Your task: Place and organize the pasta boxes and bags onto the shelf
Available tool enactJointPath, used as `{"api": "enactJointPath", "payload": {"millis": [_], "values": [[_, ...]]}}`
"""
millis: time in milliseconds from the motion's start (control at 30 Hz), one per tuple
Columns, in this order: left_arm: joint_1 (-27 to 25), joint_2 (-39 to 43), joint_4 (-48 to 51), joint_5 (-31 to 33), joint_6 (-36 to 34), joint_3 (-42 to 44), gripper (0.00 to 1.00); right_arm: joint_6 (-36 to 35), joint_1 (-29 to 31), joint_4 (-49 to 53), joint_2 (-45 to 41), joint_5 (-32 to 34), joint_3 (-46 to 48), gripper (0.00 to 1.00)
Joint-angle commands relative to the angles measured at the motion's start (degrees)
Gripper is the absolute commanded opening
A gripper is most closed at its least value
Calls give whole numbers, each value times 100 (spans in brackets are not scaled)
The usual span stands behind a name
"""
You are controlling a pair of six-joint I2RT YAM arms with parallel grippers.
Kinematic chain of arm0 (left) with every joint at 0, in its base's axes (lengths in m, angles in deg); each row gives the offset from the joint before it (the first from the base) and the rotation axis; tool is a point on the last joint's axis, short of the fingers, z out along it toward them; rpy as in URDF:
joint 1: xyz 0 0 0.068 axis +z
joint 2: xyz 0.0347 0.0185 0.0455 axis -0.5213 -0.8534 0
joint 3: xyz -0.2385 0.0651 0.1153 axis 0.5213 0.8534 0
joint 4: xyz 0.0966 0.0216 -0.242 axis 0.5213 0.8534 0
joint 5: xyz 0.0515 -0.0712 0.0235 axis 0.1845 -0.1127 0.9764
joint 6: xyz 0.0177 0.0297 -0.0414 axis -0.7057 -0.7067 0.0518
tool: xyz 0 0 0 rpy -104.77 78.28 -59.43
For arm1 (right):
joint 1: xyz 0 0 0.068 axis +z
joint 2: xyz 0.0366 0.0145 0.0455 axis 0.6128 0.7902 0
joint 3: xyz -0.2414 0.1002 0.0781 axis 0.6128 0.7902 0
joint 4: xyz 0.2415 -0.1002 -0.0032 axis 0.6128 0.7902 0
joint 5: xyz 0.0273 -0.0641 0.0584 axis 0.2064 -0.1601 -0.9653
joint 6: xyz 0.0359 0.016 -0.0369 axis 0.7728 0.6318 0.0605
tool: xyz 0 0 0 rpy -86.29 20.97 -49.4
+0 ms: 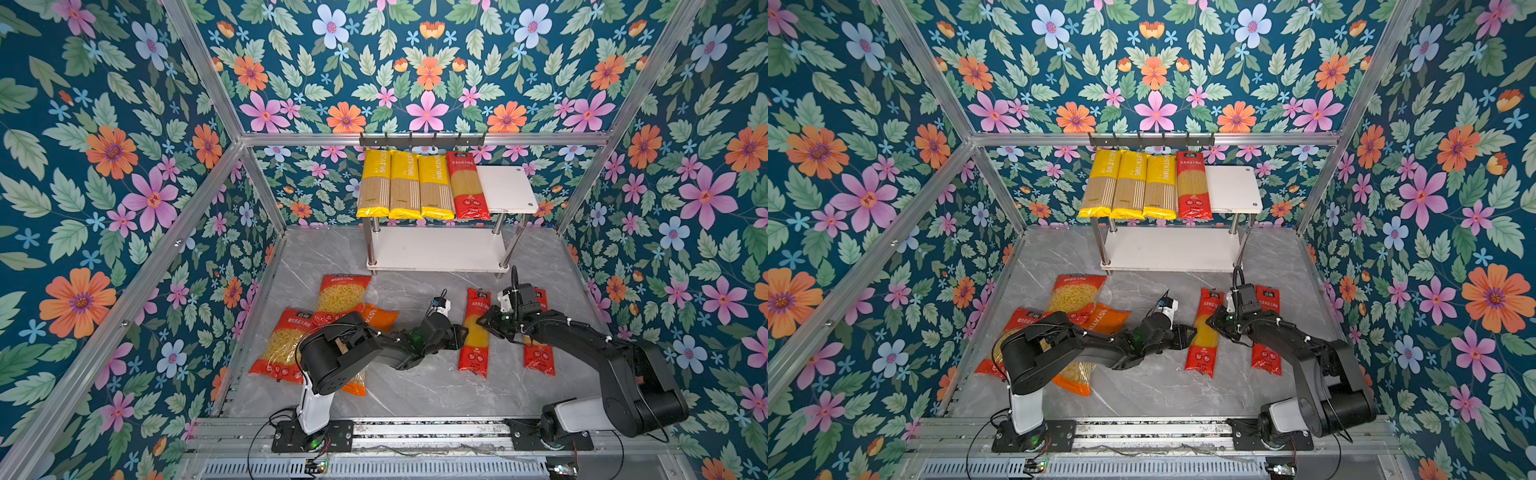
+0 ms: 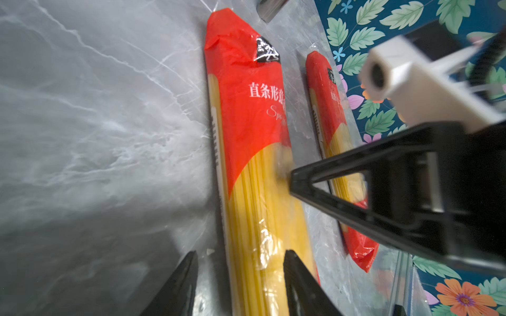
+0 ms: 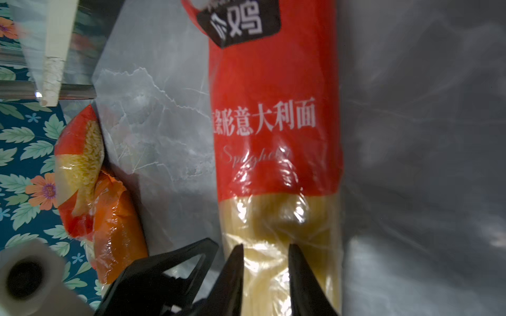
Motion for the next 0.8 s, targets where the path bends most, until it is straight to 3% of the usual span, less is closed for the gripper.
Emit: {"api": "enactJointPath", "payload": {"millis": [0,133,267,400,533,767], "values": [[26,117,71,142,-93,0,54,0,-7,-69,160,32,32,31],[109,273,295,130,-252,-49,57,-38,-312,204,-472,-452,112,38],[109,198,402,-44,-296,-244,60,-242,-1114,795,-1407,-652,279,50],[109,-94,203,-260,-153,-384,59,-596,-1642,973,-1482,-1040,580,56],[116,-241,250,-291,-202,-431,58,-402,-1576,287,-1242,-1494,935,57],[111,-330,232,-327,25,-237,45,94,-698,-1347,27,-1370,1037,55]]}}
